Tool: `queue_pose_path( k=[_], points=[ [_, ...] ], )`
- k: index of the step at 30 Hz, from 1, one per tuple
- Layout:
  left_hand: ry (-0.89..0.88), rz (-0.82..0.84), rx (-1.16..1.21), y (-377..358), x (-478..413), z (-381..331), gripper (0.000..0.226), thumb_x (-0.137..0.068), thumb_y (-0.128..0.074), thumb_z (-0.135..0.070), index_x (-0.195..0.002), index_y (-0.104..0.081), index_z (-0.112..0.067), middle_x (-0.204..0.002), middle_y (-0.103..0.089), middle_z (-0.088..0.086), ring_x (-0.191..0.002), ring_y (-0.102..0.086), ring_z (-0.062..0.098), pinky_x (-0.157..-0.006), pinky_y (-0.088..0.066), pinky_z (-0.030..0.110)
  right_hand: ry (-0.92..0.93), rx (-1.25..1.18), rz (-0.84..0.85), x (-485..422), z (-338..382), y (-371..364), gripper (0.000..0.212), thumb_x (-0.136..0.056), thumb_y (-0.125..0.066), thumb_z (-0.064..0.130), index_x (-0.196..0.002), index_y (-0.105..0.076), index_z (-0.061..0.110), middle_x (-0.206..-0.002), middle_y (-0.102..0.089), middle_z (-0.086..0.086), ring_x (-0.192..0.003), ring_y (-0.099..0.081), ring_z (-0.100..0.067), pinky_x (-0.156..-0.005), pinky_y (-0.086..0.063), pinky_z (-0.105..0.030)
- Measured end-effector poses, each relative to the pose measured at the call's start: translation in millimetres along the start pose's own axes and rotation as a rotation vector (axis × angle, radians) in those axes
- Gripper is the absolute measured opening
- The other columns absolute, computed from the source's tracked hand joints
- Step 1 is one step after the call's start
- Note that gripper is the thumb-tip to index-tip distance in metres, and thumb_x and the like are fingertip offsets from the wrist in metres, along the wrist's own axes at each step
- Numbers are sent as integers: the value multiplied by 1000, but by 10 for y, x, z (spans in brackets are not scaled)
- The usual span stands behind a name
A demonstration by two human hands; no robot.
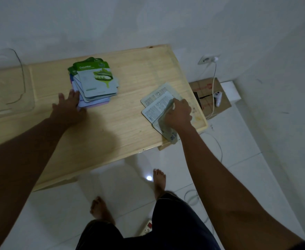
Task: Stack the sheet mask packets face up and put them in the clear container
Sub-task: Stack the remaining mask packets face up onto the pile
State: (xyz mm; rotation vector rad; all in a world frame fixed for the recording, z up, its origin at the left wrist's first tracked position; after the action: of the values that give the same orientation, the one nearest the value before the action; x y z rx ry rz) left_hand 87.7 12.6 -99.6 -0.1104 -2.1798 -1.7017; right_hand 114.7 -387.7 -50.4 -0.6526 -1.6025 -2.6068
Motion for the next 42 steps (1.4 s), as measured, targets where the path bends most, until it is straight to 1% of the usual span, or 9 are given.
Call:
queue_pose_path(
  k=[5, 11, 19, 24, 27, 31, 37, 39, 42],
  points=[
    [7, -6, 5, 1, 6, 2, 73, -90, -55, -24, -151, -19, -8, -161, -16, 12, -143, -11, 49, -106, -24, 71, -297, -32, -46, 51, -429, 31, 78, -78, -78, 40, -140, -35, 19, -149, -31, -15, -140, -31, -36, -109, -33, -57],
    [9, -15, 13, -1, 31, -20, 72, -91, -54, -25, -151, -19, -7, -161, -16, 14, -144, -9, 49, -106, -23, 71, -213, -310, -124, -63, -492, 110, 97, -66, -92, 32, -144, -37, 14, -145, -33, -15, -130, -43, -31, -99, -48, -41],
    [26, 17, 9, -22, 14, -2, 73, -93, -50, -32, -153, -13, -12, -163, -11, 9, -146, -6, 45, -109, -20, 69, -29, -722, -217, -97, -243, 278, 37, -82, -75, 16, -118, -68, 15, -106, -68, -3, -94, -70, -17, -82, -63, -38],
    [52, 34, 29, -33, 11, 16, 73, -94, -49, -31, -153, -10, -14, -164, -7, 7, -147, -2, 44, -112, -15, 68, 119, -699, -72, -273, 564, 303, 33, -82, -67, 9, -113, -74, 18, -81, -70, -12, -67, -63, -18, -59, -58, -29],
    [57, 31, 52, -29, 5, 10, 71, -95, -47, -32, -153, -10, -15, -164, -6, 7, -148, -1, 44, -113, -14, 68, 165, -646, 14, -441, 1138, 128, 31, -77, -66, 6, -104, -77, 17, -67, -67, -5, -56, -60, -19, -60, -59, -34],
    [50, 7, 12, -36, 14, 7, 71, -95, -46, -35, -153, -11, -15, -163, -9, 7, -147, -5, 45, -111, -18, 68, 226, -582, 56, -576, 1954, -116, 26, -69, -64, 6, -84, -75, 24, -68, -67, 2, -68, -70, -27, -74, -63, -42],
    [47, -14, 58, -61, 12, 18, 72, -94, -45, -35, -154, -10, -15, -164, -8, 5, -148, -1, 43, -112, -13, 66, 284, -518, 112, -628, 2812, -551, 26, -69, -68, 9, -91, -80, 10, -98, -78, -9, -95, -74, -28, -89, -60, -42],
    [45, -10, 96, -66, 11, 25, 73, -94, -45, -35, -154, -8, -16, -164, -5, 5, -148, 3, 42, -114, -11, 66, 295, -480, 149, -574, 2988, -673, 8, -73, -67, 9, -72, -75, 11, -84, -74, -9, -89, -73, -27, -84, -60, -35],
    [39, -14, 132, -60, 14, 31, 73, -94, -44, -35, -154, -7, -17, -164, -4, 5, -148, 6, 42, -115, -8, 66, 245, -457, 174, -529, 3101, -831, 26, -78, -66, 16, -56, -54, 13, -59, -56, -4, -71, -68, -28, -63, -51, -31]
  ],
)
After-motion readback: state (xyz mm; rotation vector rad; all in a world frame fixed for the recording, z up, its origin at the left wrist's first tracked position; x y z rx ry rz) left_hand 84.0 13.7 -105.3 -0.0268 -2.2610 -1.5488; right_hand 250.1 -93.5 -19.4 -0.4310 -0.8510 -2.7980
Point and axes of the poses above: each hand's wrist, its own x-axis away from the middle knuckle, its own y-axis out of the back of the hand, z = x × y, the point moved 10 cm from there along -x, towards the middle knuckle
